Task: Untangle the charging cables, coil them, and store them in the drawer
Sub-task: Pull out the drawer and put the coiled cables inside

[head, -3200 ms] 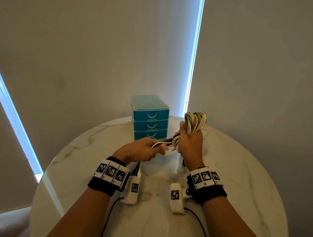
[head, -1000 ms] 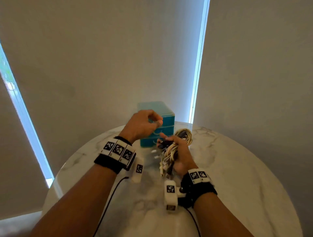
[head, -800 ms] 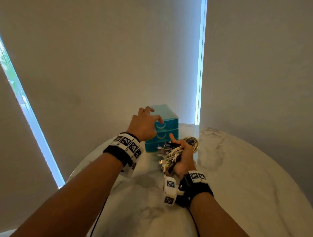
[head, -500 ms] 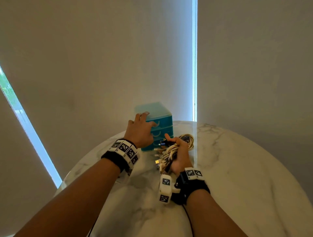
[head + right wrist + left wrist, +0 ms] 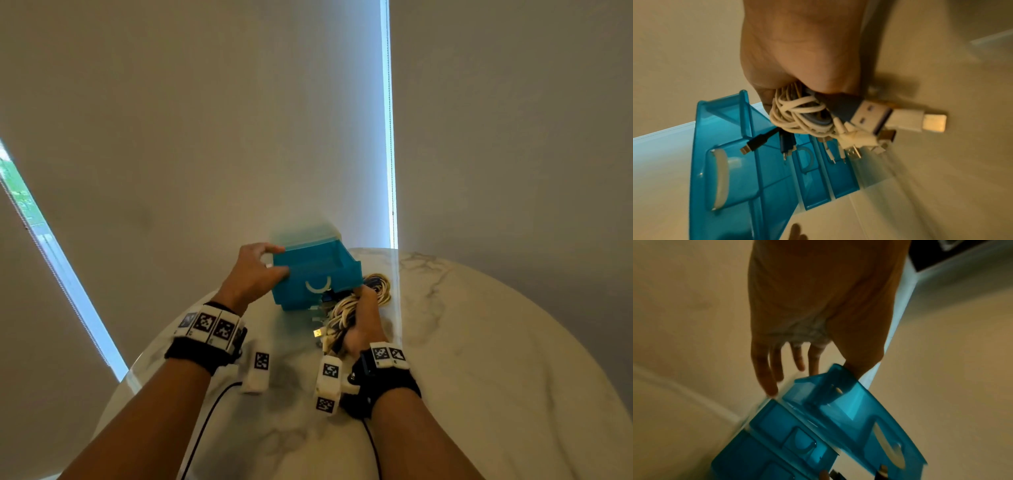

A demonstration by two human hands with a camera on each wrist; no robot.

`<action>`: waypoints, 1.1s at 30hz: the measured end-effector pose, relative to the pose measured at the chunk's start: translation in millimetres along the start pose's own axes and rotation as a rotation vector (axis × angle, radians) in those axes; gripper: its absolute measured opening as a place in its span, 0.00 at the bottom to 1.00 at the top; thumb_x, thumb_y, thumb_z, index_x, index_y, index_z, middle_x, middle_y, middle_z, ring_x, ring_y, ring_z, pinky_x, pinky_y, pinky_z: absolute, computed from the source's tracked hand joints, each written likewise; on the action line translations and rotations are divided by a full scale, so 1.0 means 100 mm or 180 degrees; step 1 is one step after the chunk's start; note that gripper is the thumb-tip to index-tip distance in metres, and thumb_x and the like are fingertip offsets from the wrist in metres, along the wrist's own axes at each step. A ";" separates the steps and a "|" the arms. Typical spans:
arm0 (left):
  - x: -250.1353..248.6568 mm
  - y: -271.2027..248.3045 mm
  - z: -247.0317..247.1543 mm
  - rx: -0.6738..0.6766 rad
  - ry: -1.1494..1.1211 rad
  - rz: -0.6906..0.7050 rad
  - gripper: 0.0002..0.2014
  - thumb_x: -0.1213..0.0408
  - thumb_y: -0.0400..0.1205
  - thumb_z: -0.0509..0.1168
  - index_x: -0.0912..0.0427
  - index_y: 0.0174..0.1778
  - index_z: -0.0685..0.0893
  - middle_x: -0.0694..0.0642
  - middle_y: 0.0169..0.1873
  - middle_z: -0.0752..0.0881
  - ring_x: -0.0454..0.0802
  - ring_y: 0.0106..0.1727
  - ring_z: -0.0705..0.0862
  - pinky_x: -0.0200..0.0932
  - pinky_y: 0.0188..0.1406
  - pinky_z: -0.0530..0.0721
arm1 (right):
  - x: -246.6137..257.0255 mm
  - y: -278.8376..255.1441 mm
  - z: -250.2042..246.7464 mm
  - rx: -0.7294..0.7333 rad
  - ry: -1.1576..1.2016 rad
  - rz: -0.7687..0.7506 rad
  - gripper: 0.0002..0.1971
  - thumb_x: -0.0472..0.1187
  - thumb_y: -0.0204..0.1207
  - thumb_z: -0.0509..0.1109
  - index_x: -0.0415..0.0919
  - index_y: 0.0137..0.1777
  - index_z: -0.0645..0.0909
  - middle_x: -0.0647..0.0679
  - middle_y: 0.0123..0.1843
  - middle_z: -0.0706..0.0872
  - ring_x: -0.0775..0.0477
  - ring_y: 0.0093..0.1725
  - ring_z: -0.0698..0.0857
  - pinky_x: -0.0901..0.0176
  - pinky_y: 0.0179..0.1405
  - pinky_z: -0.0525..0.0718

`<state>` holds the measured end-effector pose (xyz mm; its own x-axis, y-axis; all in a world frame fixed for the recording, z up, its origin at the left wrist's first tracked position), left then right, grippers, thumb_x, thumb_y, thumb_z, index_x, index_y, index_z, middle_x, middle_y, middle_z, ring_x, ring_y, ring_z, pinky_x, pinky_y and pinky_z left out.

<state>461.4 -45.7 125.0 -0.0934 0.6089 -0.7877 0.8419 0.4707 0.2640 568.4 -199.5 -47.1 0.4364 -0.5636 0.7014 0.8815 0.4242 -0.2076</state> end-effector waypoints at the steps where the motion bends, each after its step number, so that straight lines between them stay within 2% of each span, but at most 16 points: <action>1: 0.10 0.01 0.06 0.0253 -0.0138 -0.0151 0.21 0.69 0.85 0.74 0.52 0.74 0.84 0.55 0.83 0.70 0.51 0.69 0.83 0.30 0.41 0.87 | 0.04 0.00 0.00 0.0056 -0.0027 -0.0030 0.20 0.56 0.75 0.74 0.37 0.47 0.90 0.35 0.41 0.87 0.40 0.32 0.84 0.52 0.37 0.80; 4: 0.10 -0.08 0.11 0.0617 -0.0132 0.0046 0.30 0.74 0.85 0.72 0.43 0.80 0.79 0.46 0.84 0.65 0.49 0.73 0.79 0.32 0.48 0.87 | 0.24 0.02 -0.05 0.0044 -0.0068 -0.0273 0.17 0.50 0.73 0.76 0.36 0.52 0.90 0.35 0.46 0.91 0.34 0.44 0.89 0.45 0.47 0.87; 7: 0.09 -0.16 0.15 0.0764 -0.0289 0.0183 0.34 0.68 0.81 0.76 0.34 0.80 0.78 0.44 0.80 0.70 0.49 0.78 0.75 0.37 0.59 0.83 | 0.40 0.03 -0.02 0.0199 -0.0066 -0.0400 0.13 0.46 0.85 0.66 0.37 0.49 0.86 0.36 0.49 0.91 0.32 0.51 0.89 0.41 0.56 0.90; 10: 0.30 -0.15 0.06 0.0327 -0.1376 -0.0147 0.34 0.52 0.72 0.74 0.37 0.78 0.81 0.48 0.77 0.79 0.53 0.81 0.74 0.50 0.63 0.81 | 0.32 -0.02 0.01 0.0194 -0.0295 -0.0193 0.15 0.44 0.92 0.61 0.36 0.53 0.84 0.38 0.51 0.89 0.40 0.48 0.88 0.47 0.48 0.87; 12: 0.47 -0.14 0.12 0.0238 -0.2157 -0.0371 0.35 0.49 0.73 0.72 0.36 0.80 0.80 0.47 0.79 0.78 0.57 0.83 0.73 0.59 0.68 0.83 | 0.30 -0.01 0.01 0.0257 -0.0336 -0.0278 0.19 0.49 0.88 0.67 0.30 0.59 0.86 0.32 0.56 0.91 0.35 0.52 0.91 0.46 0.50 0.90; 13: 0.53 -0.15 0.19 0.0289 -0.2459 -0.0404 0.35 0.50 0.73 0.73 0.34 0.81 0.79 0.48 0.80 0.78 0.59 0.82 0.74 0.66 0.73 0.83 | 0.29 0.00 -0.02 0.0243 -0.0346 -0.0307 0.19 0.49 0.85 0.70 0.31 0.60 0.87 0.33 0.55 0.92 0.35 0.52 0.91 0.46 0.50 0.90; 15: 0.65 -0.15 0.26 0.0279 -0.2768 -0.0375 0.36 0.50 0.74 0.75 0.32 0.81 0.78 0.52 0.80 0.81 0.63 0.81 0.78 0.72 0.76 0.82 | 0.24 -0.01 0.02 0.0367 -0.0260 -0.0103 0.12 0.45 0.78 0.72 0.37 0.53 0.88 0.38 0.49 0.92 0.39 0.46 0.91 0.48 0.45 0.89; 17: 0.75 -0.15 0.25 0.0173 -0.2990 -0.0342 0.36 0.48 0.74 0.77 0.34 0.81 0.80 0.54 0.79 0.83 0.64 0.81 0.79 0.71 0.78 0.82 | 0.21 0.03 0.04 0.0416 -0.0220 0.0085 0.09 0.40 0.73 0.72 0.41 0.51 0.89 0.42 0.48 0.93 0.41 0.44 0.92 0.49 0.42 0.89; 19: 0.79 -0.16 0.26 0.0210 -0.3206 -0.0242 0.31 0.46 0.80 0.74 0.42 0.82 0.82 0.57 0.79 0.85 0.65 0.81 0.80 0.70 0.81 0.78 | 0.18 0.04 0.02 0.0299 -0.0275 0.0192 0.14 0.39 0.72 0.72 0.39 0.57 0.90 0.39 0.56 0.94 0.38 0.49 0.92 0.49 0.44 0.91; 22: 0.75 -0.24 0.24 0.0243 -0.3302 -0.0236 0.21 0.44 0.89 0.66 0.53 0.70 0.91 0.64 0.67 0.90 0.63 0.64 0.88 0.62 0.69 0.82 | 0.19 0.00 -0.02 0.0135 -0.0372 0.0229 0.22 0.39 0.69 0.74 0.35 0.64 0.92 0.37 0.65 0.94 0.33 0.59 0.91 0.41 0.61 0.91; 24: 0.76 -0.27 0.26 0.0286 -0.3365 -0.0177 0.22 0.44 0.92 0.63 0.56 0.68 0.91 0.68 0.65 0.90 0.63 0.60 0.88 0.61 0.66 0.83 | 0.37 -0.08 -0.01 0.0006 -0.0462 -0.0006 0.30 0.39 0.66 0.77 0.34 0.70 0.90 0.38 0.67 0.94 0.34 0.66 0.90 0.34 0.75 0.85; 25: 0.76 -0.28 0.28 0.0340 -0.3387 -0.0219 0.24 0.43 0.93 0.62 0.58 0.72 0.90 0.69 0.69 0.89 0.64 0.62 0.87 0.63 0.68 0.82 | 0.54 -0.15 0.01 -0.0090 -0.0522 -0.0245 0.27 0.38 0.68 0.77 0.34 0.69 0.90 0.38 0.66 0.95 0.35 0.66 0.91 0.34 0.74 0.86; 27: 0.79 -0.32 0.34 0.0455 -0.3401 -0.0398 0.28 0.39 0.91 0.63 0.57 0.78 0.86 0.68 0.73 0.87 0.64 0.66 0.87 0.62 0.67 0.84 | 0.97 -0.37 0.08 -0.0340 -0.0893 -0.0816 0.16 0.38 0.75 0.77 0.34 0.61 0.92 0.38 0.58 0.97 0.39 0.54 0.95 0.43 0.57 0.91; 29: 0.83 -0.31 0.38 0.0403 -0.3461 -0.0606 0.35 0.34 0.85 0.71 0.56 0.81 0.82 0.65 0.72 0.89 0.64 0.69 0.89 0.60 0.61 0.91 | 1.42 -0.65 0.25 -0.0600 -0.1417 -0.1332 0.12 0.40 0.75 0.82 0.33 0.55 0.94 0.36 0.49 0.97 0.37 0.45 0.95 0.47 0.44 0.90; 31: 0.95 -0.27 0.33 -0.0027 -0.3463 -0.0850 0.43 0.34 0.76 0.80 0.51 0.81 0.73 0.63 0.71 0.87 0.63 0.69 0.90 0.67 0.65 0.91 | 1.77 -0.93 0.63 -0.0470 -0.1827 -0.1860 0.10 0.40 0.78 0.82 0.32 0.50 0.94 0.38 0.45 0.97 0.31 0.47 0.96 0.42 0.49 0.95; 33: 0.99 -0.25 0.28 -0.0239 -0.3359 -0.0811 0.45 0.31 0.72 0.81 0.45 0.79 0.70 0.58 0.71 0.86 0.59 0.68 0.90 0.69 0.70 0.89 | 1.94 -1.20 1.11 -0.0159 -0.2264 -0.2201 0.12 0.42 0.82 0.80 0.30 0.46 0.93 0.38 0.43 0.97 0.27 0.46 0.96 0.33 0.53 0.96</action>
<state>446.5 -15.3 24.9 0.2731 -0.3506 -0.8958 0.8245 0.5651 0.0302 527.0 -281.3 190.0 -0.3721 -0.1123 0.9214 0.9149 0.1231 0.3845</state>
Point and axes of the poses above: each hand's wrist, its own y-axis towards the middle knuckle, its own z-axis out of the palm, x = y × z, the point moved 10 cm from there along y, towards the middle knuckle
